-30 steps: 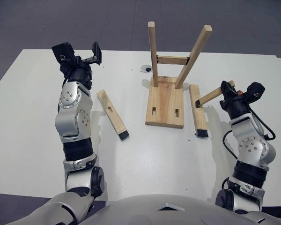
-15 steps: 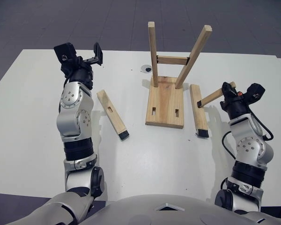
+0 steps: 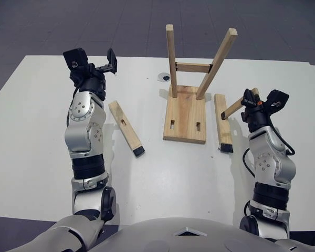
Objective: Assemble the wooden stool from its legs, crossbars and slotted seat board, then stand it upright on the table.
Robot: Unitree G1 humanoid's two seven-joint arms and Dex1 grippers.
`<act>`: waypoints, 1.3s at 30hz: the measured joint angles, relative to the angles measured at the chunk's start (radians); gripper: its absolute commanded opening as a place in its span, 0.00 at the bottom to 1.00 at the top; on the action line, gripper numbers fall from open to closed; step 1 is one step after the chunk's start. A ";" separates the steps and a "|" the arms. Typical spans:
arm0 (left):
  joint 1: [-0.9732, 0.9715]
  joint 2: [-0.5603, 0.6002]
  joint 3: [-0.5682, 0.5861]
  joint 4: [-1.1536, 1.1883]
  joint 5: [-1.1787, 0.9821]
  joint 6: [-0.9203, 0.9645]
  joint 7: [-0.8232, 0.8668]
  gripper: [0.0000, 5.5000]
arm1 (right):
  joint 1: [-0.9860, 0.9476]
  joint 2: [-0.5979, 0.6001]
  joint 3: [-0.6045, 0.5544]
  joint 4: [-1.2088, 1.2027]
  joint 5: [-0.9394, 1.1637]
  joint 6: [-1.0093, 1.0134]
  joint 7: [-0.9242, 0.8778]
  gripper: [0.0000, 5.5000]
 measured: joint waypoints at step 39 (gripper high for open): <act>0.023 -0.023 -0.035 -0.113 0.015 0.035 0.073 0.98 | 0.069 -0.031 0.165 0.000 -0.275 -0.110 -0.008 0.07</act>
